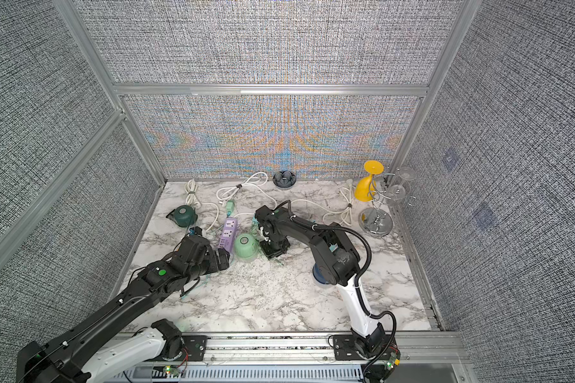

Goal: Charge the cordless meat grinders
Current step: Pick up the charging cable from the center of the board.

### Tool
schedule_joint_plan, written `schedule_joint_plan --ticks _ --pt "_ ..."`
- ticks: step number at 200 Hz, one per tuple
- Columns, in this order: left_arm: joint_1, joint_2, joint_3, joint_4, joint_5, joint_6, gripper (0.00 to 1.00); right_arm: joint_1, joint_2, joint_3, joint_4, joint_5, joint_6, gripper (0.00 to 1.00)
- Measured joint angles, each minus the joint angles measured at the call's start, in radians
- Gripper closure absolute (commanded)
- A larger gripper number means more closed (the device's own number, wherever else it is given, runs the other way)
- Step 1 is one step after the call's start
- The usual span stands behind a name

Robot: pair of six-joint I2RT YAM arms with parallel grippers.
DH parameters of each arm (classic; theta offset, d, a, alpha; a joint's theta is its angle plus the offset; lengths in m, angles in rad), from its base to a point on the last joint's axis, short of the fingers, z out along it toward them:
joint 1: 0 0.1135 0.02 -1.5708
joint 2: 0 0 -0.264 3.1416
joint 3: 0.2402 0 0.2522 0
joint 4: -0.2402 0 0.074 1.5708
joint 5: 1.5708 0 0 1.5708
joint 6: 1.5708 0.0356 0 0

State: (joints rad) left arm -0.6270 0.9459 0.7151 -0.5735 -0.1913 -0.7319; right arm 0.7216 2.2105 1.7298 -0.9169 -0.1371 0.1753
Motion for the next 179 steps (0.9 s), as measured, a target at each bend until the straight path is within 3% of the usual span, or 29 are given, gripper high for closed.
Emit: schedule_joint_plan --ticks 40,107,144,179 --pt "0.0 0.005 0.002 0.0 0.008 -0.001 0.01 0.017 -0.002 -0.011 0.01 0.038 -0.002 0.78" --pt "0.0 0.033 0.06 0.001 0.044 0.006 0.01 0.011 -0.064 -0.102 0.058 0.064 0.033 1.0" --pt "-0.004 0.073 0.097 0.061 0.155 0.012 0.16 -0.037 -0.174 -0.153 0.034 0.024 0.079 1.0" --pt "-0.106 0.146 0.14 0.149 0.221 -0.006 0.16 -0.09 -0.317 -0.158 0.031 -0.03 0.142 1.0"
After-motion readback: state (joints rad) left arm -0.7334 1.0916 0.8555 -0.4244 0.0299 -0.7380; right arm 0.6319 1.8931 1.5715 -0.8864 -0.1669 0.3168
